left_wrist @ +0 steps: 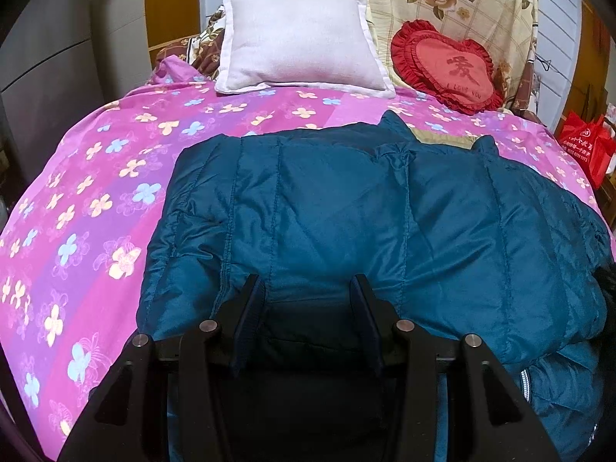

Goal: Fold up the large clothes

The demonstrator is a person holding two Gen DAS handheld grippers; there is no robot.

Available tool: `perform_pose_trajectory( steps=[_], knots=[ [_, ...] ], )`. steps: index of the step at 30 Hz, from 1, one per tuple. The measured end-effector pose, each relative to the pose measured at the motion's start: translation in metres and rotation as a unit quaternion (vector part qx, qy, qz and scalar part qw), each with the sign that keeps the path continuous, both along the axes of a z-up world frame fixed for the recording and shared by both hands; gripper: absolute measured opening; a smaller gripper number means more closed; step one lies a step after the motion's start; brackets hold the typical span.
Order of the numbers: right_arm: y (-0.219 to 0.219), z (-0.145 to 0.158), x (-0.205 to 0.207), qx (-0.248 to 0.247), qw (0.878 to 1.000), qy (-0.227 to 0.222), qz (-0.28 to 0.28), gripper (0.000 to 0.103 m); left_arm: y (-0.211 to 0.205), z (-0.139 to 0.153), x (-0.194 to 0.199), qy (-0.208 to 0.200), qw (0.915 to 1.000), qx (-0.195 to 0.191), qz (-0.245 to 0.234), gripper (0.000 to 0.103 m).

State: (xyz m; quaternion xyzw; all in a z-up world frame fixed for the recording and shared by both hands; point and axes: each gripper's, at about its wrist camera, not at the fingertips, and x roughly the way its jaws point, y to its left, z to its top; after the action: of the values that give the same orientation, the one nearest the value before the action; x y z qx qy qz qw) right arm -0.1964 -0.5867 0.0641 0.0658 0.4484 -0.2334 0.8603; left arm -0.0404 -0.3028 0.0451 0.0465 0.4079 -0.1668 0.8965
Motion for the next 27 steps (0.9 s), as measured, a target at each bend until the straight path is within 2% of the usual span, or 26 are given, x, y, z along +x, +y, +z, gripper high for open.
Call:
perform_pose_trajectory(
  steps=[7,10,13,15,19,23,27],
  knots=[
    [0.020,0.035,-0.018,0.022,0.998,-0.058,0.024,0.090,0.001,0.001,0.000,-0.004,1.0000,0.005,0.001,0.029],
    [0.027,0.031,-0.009,0.035,0.998,-0.047,0.039,0.090,0.002,0.001,0.001,-0.004,1.0000,0.005,0.001,0.029],
    [0.032,0.017,0.001,0.028,0.998,-0.029,0.043,0.090,0.002,0.000,0.001,-0.005,1.0000,0.006,0.001,0.029],
    [0.031,0.003,0.007,0.021,0.999,-0.011,0.037,0.090,0.002,0.000,0.001,-0.005,1.0000,0.006,0.001,0.029],
    [0.022,-0.013,0.016,0.023,0.999,-0.003,0.022,0.090,0.002,0.000,0.001,-0.007,0.9999,0.008,0.000,0.029],
    [0.022,-0.013,0.019,0.020,1.000,0.003,0.019,0.090,0.003,0.000,0.003,-0.006,1.0000,0.007,-0.001,0.029],
    [0.023,-0.004,0.005,0.034,0.999,-0.006,0.019,0.090,0.001,0.003,-0.001,-0.015,0.9997,0.019,-0.003,0.029]
  ],
)
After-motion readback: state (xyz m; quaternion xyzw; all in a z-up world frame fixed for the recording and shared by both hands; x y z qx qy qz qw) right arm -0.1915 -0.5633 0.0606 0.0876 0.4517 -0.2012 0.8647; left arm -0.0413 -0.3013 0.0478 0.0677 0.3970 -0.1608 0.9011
